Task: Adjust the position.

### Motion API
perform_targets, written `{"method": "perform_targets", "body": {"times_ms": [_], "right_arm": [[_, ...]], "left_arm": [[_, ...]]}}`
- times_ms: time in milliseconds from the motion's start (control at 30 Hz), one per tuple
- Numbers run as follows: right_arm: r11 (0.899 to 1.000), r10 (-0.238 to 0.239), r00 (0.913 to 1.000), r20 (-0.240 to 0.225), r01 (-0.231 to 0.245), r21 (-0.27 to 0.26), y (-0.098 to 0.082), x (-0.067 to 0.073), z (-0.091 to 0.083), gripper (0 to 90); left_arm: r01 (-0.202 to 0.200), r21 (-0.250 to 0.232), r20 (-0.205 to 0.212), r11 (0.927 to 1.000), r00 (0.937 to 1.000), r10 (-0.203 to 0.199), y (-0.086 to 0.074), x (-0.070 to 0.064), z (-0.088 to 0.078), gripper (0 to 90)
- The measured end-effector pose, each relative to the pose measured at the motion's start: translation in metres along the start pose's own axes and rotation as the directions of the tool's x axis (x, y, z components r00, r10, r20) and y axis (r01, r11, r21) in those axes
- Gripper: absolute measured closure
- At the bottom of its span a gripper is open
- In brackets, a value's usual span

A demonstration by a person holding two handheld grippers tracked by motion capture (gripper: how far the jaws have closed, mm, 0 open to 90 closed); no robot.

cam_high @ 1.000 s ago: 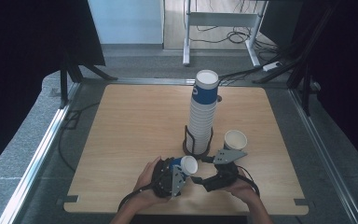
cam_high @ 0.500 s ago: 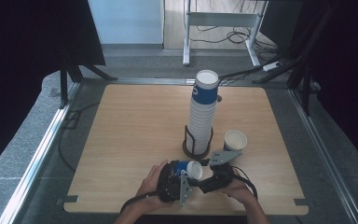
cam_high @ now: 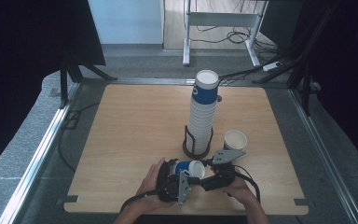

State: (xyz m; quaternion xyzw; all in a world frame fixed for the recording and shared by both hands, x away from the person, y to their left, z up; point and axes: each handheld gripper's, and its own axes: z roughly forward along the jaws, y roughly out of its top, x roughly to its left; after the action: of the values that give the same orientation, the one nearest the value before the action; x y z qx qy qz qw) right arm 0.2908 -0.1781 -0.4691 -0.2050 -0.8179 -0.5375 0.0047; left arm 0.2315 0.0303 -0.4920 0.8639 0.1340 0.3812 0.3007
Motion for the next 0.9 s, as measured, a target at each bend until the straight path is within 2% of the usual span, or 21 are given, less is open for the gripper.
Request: {"method": "perform_targets", "body": {"times_ms": [100,267,433,633,733,900], "right_arm": [[0.999,0.011,0.9994,-0.033,-0.013,-0.040,-0.0022,-0.0020,-0.0042,27.8],[0.999,0.016,0.9985,-0.053,-0.018,-0.044,-0.0057,-0.0024,-0.0027,27.8],[1.000,-0.002,0.9995,-0.033,0.001,-0.021,-0.0059,-0.0004,-0.0004,27.6],[1.000,-0.005,0.9996,-0.026,0.005,0.008,-0.0065,-0.0001,0.0010,26.9],[1.000,0.003,0.9997,-0.024,-0.002,0.009,-0.0064,0.0001,0.0015,26.4],[1.000,0.008,0.9999,-0.008,-0.008,0.001,-0.0050,0.0005,0.0010,20.5]], "left_arm": [[0.005,-0.021,0.015,0.9998,0.9999,-0.005,0.0003,0.0022,-0.0028,6.6],[-0.015,-0.020,0.027,0.9997,0.9995,0.015,0.0012,-0.0006,-0.0030,11.5],[-0.028,-0.012,0.030,0.9995,0.9991,0.028,0.0005,-0.0034,-0.0009,16.6],[-0.058,0.003,0.033,0.9983,0.9978,0.058,-0.0003,-0.0049,0.0004,18.6],[-0.065,0.001,0.026,0.9979,0.9976,0.065,-0.0006,-0.0043,0.0001,18.9],[-0.062,-0.011,0.027,0.9980,0.9977,0.062,-0.0011,-0.0031,-0.0003,19.0]]}}
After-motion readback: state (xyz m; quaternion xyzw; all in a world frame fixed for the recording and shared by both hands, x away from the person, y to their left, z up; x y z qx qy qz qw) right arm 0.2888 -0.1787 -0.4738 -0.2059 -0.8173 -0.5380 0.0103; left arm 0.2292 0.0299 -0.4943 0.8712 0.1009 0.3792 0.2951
